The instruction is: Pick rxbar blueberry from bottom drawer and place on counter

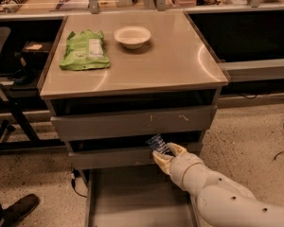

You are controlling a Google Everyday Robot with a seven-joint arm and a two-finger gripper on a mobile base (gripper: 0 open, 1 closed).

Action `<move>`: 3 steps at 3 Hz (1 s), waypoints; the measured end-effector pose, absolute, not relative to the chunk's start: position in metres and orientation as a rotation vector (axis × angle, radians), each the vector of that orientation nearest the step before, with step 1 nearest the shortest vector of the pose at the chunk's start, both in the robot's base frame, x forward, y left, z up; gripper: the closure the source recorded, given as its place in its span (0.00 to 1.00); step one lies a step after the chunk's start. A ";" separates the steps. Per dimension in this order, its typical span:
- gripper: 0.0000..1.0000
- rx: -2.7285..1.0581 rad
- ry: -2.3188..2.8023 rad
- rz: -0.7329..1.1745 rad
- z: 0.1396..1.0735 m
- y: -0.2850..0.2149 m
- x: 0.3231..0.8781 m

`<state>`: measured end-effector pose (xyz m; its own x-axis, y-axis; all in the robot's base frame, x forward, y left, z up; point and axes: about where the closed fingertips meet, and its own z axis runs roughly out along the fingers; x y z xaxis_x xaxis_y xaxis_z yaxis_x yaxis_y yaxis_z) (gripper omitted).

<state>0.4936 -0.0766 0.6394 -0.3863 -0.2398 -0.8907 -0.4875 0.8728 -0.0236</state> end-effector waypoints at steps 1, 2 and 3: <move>1.00 -0.522 1.916 0.230 0.698 -0.086 0.498; 1.00 -0.522 1.848 0.177 0.756 -0.086 0.514; 1.00 -0.522 1.802 0.139 0.804 -0.085 0.532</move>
Offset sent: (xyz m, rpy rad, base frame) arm 0.0415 -0.0090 0.1875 -0.0602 -0.2470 -0.0681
